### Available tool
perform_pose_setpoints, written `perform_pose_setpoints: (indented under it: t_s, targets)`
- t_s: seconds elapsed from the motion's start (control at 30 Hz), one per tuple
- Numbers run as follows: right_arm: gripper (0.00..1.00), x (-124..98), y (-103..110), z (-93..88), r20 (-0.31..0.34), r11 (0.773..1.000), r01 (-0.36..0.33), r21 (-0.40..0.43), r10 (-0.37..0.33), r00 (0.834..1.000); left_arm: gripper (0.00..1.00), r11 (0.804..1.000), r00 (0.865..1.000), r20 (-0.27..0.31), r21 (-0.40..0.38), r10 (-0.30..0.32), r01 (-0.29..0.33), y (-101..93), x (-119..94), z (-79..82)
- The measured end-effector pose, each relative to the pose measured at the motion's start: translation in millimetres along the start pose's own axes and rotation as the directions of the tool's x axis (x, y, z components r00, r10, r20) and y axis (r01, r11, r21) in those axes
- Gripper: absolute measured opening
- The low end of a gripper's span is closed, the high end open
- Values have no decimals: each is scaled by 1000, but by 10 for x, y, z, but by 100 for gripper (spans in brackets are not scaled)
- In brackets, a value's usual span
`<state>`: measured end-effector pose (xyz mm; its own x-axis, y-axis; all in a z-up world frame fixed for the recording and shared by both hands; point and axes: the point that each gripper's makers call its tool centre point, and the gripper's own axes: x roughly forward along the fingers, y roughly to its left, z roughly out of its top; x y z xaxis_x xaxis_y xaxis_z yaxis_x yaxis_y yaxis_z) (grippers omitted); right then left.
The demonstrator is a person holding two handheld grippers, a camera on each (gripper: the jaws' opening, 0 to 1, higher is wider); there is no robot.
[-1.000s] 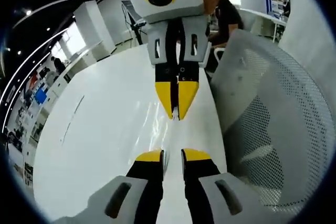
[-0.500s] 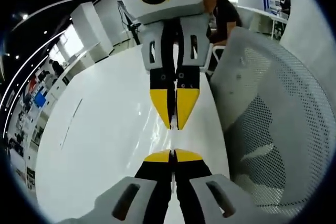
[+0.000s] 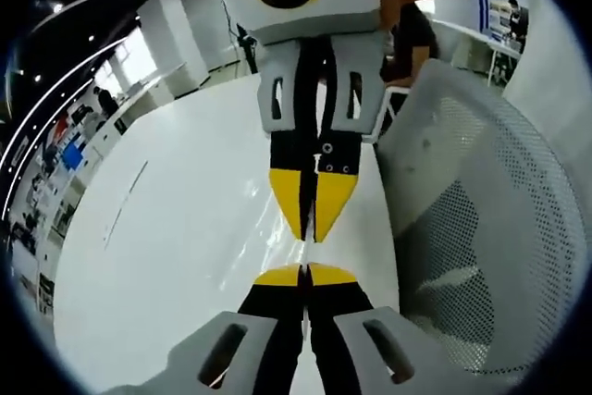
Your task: Open the resealable bag by pulling the two sides of the seal apart until the entire bag opening is separated and visibly accessible.
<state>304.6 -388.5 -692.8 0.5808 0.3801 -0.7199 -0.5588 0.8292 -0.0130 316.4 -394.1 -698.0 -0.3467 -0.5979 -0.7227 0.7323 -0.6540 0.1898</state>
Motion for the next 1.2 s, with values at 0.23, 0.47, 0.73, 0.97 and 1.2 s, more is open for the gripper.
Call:
perform_pose_setpoints:
  t_s: [0.23, 0.47, 0.73, 0.97, 1.2]
  targets:
    - [0, -115, -22, -182, -32, 1000, 13, -2, -13, 999, 0, 999, 1000, -2, -34, -5, 5, -10, 8, -37]
    - [0, -288, -37, -412, -81, 999, 35, -4, -35, 996, 0, 999, 1000, -7, -43, -5, 5, -18, -7, -55]
    - [0, -409, -41, -620, -107, 998, 58, 5, -58, 993, 0, 999, 1000, 3, -44, -19, 19, -56, -10, -46]
    - [0, -399, -39, -620, -109, 997, 80, -10, -81, 991, 0, 1000, 1000, -10, -11, -2, 2, -72, -1, -45]
    - [6, -430, -3, -497, -62, 995, 59, 81, -54, 997, 0, 999, 1000, -1, 42, 11, -10, -85, -8, -58]
